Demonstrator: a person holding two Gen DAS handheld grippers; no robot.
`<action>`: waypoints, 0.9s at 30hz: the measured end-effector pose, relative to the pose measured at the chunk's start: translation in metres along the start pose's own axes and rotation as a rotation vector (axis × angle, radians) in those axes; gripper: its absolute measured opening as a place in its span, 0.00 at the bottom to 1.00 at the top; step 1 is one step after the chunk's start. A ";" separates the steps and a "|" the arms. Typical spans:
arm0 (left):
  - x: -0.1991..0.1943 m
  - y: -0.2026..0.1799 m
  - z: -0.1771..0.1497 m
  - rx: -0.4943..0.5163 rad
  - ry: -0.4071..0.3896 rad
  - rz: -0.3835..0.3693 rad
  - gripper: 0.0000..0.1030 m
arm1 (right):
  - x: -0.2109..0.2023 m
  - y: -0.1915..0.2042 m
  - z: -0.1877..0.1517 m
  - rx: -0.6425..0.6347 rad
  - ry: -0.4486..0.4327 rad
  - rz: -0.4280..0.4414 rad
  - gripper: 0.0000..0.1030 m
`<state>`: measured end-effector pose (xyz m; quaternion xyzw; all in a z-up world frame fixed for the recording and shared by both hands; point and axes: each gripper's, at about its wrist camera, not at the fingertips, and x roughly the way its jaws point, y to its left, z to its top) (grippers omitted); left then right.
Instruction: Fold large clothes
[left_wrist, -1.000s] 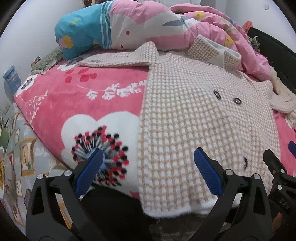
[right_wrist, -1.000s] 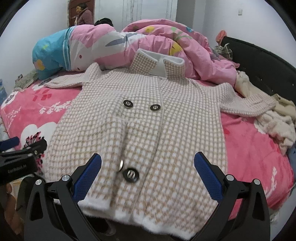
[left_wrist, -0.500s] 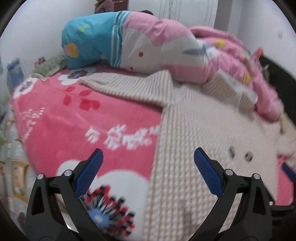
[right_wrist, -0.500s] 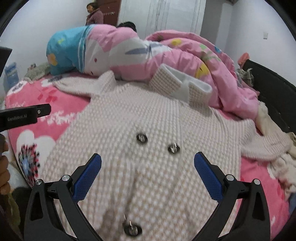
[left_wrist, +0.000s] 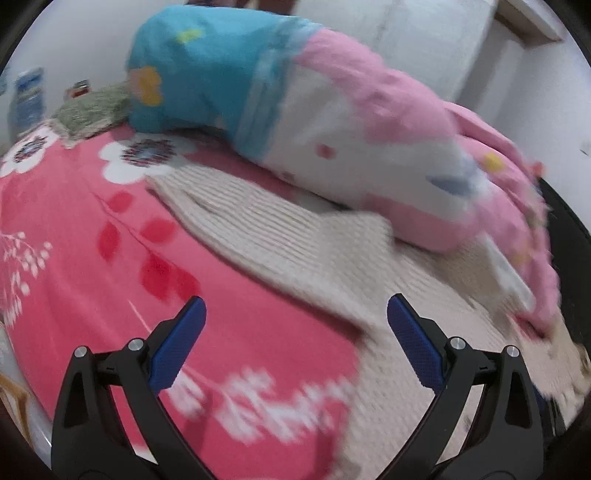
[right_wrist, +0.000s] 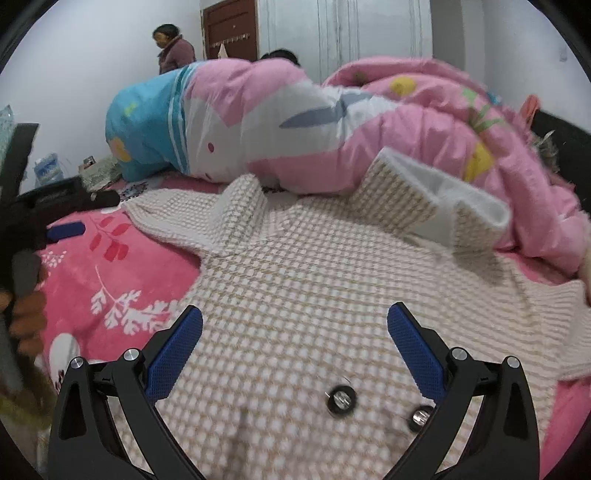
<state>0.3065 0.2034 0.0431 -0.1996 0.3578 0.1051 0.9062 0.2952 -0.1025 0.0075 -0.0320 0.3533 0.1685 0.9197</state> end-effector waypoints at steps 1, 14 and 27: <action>0.012 0.012 0.011 -0.025 0.003 0.021 0.92 | 0.004 -0.001 0.000 0.003 0.006 0.002 0.95; 0.165 0.119 0.090 -0.248 0.176 0.220 0.63 | 0.044 -0.002 -0.018 -0.030 0.033 0.094 0.95; 0.139 0.017 0.078 0.176 -0.048 0.505 0.06 | 0.043 -0.024 -0.020 0.050 0.042 0.114 0.95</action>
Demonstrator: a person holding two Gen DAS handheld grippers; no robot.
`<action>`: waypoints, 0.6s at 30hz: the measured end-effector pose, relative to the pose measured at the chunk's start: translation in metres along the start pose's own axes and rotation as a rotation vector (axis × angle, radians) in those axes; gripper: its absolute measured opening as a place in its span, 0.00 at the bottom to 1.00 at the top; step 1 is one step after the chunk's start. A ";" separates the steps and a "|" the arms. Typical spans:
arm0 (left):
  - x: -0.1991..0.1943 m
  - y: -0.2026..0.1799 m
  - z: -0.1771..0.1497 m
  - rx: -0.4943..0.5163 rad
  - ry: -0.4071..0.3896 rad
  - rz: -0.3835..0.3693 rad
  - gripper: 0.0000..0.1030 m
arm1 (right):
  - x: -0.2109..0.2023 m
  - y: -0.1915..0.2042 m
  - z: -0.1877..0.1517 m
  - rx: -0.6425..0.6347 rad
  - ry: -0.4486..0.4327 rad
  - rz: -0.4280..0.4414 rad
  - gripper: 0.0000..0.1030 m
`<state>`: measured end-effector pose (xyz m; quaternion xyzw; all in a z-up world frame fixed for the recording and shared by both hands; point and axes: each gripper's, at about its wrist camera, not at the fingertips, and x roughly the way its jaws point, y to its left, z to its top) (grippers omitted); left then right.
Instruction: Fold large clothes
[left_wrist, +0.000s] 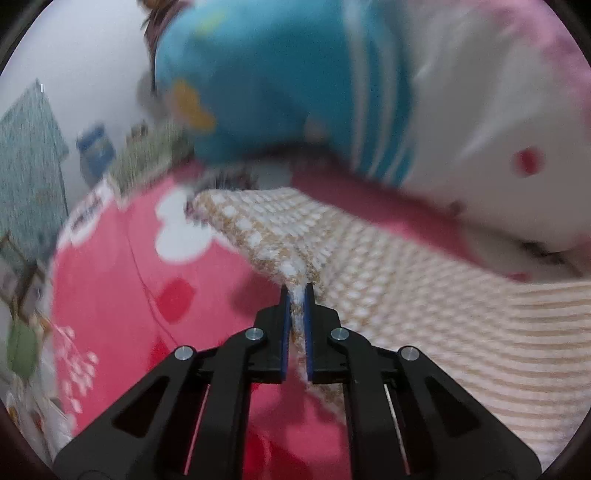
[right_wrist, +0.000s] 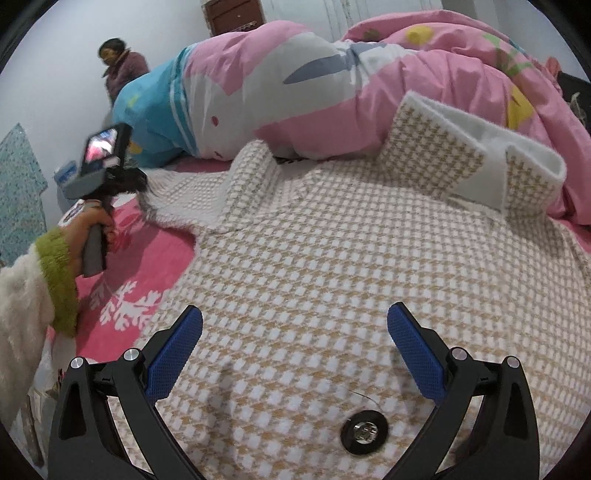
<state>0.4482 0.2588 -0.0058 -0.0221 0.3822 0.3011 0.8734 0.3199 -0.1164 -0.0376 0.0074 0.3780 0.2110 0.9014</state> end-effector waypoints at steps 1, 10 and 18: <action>-0.021 -0.006 0.003 0.015 -0.040 -0.027 0.05 | -0.007 -0.001 0.001 0.004 -0.003 -0.008 0.95; -0.229 -0.102 -0.028 0.290 -0.312 -0.297 0.05 | -0.109 -0.026 -0.016 0.047 -0.082 -0.124 0.95; -0.310 -0.208 -0.123 0.542 -0.237 -0.518 0.06 | -0.178 -0.084 -0.087 0.192 -0.052 -0.245 0.95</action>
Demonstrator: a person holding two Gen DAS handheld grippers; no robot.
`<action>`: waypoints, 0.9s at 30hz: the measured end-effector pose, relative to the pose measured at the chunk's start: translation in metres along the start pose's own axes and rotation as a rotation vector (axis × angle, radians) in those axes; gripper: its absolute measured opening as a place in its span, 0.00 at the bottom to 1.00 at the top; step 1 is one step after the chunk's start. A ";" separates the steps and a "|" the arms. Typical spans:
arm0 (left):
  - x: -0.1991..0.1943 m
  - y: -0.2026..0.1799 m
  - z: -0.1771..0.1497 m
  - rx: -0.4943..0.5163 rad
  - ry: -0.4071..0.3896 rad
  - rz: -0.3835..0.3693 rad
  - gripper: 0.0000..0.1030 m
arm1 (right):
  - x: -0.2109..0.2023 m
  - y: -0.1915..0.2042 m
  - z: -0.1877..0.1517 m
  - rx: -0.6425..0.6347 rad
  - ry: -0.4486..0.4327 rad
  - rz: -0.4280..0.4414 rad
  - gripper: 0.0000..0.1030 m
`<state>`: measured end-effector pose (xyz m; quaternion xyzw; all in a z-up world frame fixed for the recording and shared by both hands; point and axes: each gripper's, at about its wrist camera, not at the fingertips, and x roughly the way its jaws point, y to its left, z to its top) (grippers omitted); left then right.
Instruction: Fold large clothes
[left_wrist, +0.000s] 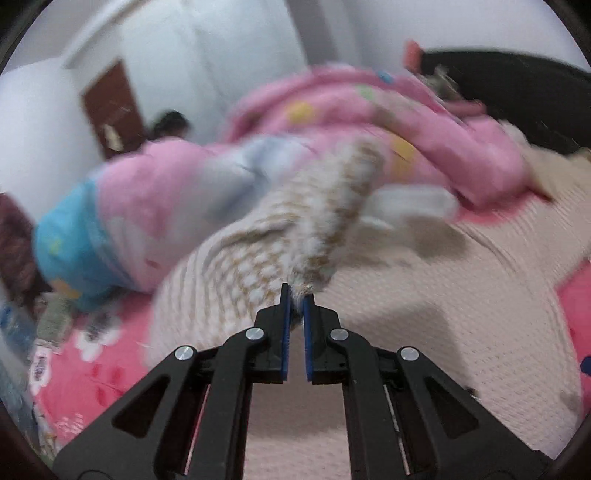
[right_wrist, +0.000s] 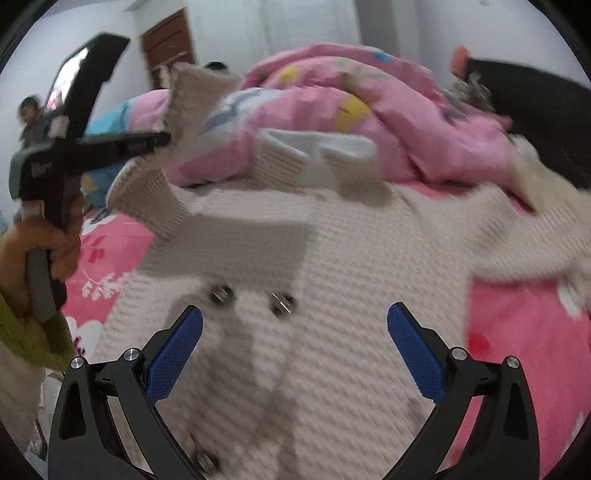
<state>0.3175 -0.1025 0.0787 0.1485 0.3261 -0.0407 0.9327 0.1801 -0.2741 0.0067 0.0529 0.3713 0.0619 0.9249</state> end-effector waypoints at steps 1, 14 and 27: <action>0.011 -0.013 -0.007 -0.015 0.053 -0.072 0.08 | -0.004 -0.008 -0.007 0.007 0.006 -0.013 0.95; -0.020 0.006 -0.093 -0.286 0.102 -0.417 0.69 | -0.038 -0.060 -0.014 0.067 0.002 0.013 0.95; 0.023 0.076 -0.122 -0.337 0.206 -0.069 0.66 | 0.079 -0.024 0.063 0.168 0.157 0.355 0.82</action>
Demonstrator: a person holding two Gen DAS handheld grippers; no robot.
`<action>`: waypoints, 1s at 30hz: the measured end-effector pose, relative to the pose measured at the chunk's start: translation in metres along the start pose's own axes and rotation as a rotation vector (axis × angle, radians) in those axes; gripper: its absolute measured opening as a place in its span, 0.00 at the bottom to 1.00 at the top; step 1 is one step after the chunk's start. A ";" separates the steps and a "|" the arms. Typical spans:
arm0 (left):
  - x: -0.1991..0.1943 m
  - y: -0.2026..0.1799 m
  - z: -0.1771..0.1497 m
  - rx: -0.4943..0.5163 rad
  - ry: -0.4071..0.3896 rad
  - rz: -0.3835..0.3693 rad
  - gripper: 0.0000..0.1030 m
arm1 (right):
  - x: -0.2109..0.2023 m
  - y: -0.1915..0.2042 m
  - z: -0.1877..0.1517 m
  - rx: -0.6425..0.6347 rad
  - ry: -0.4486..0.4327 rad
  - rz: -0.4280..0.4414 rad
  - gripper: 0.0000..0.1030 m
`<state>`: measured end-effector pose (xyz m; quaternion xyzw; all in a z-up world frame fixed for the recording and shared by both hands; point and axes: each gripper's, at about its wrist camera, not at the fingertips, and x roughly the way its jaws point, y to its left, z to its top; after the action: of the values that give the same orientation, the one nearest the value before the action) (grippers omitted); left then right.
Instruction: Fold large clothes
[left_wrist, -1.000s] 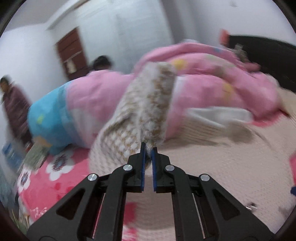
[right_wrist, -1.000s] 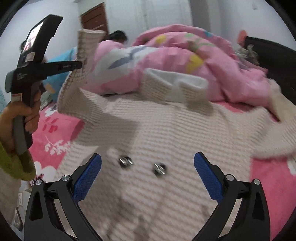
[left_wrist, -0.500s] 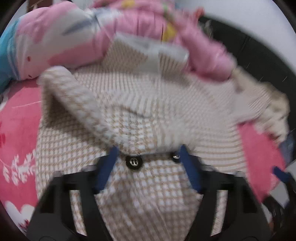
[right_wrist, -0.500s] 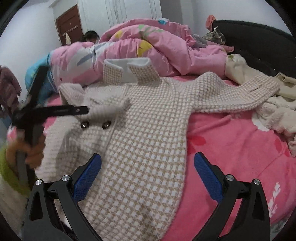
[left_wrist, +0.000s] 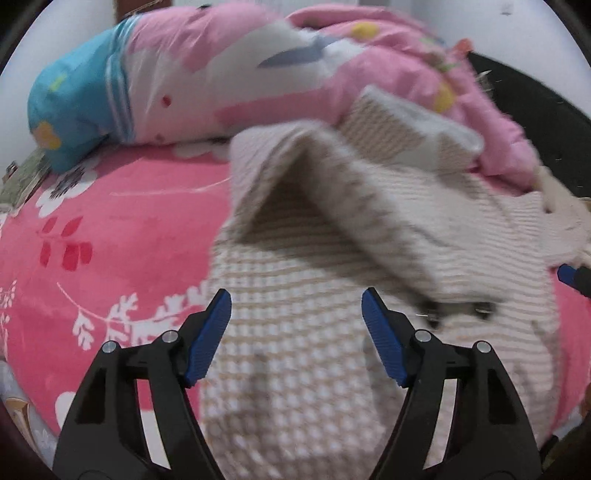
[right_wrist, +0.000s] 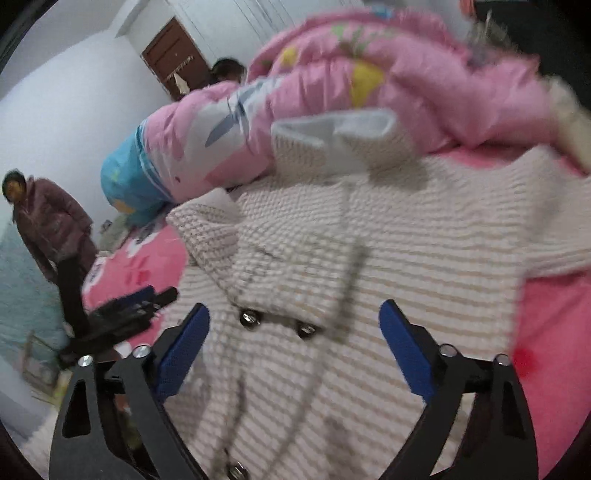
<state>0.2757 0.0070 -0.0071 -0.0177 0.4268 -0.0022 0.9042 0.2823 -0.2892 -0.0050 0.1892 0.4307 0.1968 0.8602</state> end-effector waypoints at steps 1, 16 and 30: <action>0.007 0.004 -0.003 0.000 0.016 0.027 0.63 | 0.014 -0.010 0.007 0.046 0.028 0.028 0.78; 0.048 0.046 -0.026 -0.044 0.086 0.024 0.60 | 0.087 -0.024 0.021 0.039 0.179 -0.049 0.15; 0.055 0.063 -0.024 -0.106 0.082 -0.029 0.59 | 0.001 0.001 0.115 -0.054 -0.130 -0.157 0.07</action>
<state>0.2911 0.0680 -0.0669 -0.0718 0.4625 0.0065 0.8837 0.3764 -0.3057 0.0596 0.1440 0.3819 0.1278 0.9039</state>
